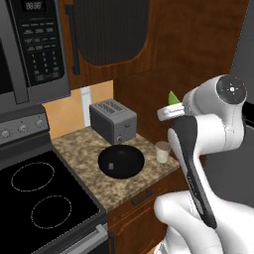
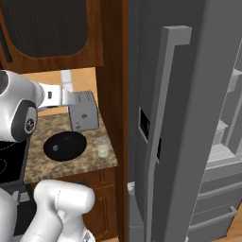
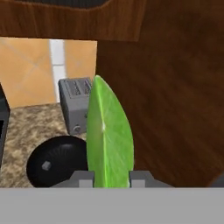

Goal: Grab a lemon wedge from the fridge and one ice cube from the ice bowl, and put them in the glass of lemonade.

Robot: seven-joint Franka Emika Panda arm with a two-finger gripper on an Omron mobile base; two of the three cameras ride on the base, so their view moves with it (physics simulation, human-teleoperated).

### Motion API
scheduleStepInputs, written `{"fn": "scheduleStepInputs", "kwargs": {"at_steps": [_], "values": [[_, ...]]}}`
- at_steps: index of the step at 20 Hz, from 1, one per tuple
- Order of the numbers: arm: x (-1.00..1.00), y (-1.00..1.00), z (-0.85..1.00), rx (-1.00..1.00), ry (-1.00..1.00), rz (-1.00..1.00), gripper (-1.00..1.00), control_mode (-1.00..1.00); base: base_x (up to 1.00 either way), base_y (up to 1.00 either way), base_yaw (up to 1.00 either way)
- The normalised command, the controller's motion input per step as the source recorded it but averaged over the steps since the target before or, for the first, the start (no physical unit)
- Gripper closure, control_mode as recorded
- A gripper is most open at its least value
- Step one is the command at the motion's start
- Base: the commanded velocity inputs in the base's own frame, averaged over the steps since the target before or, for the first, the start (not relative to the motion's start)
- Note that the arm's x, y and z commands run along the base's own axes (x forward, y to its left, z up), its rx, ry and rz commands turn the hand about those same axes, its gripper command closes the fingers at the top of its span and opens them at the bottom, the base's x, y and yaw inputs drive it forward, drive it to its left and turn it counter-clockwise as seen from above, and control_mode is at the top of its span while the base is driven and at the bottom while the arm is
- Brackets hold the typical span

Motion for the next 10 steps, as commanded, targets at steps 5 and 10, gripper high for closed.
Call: {"fn": "scheduleStepInputs", "kwargs": {"at_steps": [5,10], "values": [[-0.09,0.00,-0.19,-0.24,0.10,0.15,1.00,-1.00,0.00,0.00,0.00],[-0.23,0.00,-0.12,-0.26,0.12,0.29,1.00,-1.00,0.00,0.00,0.00]]}}
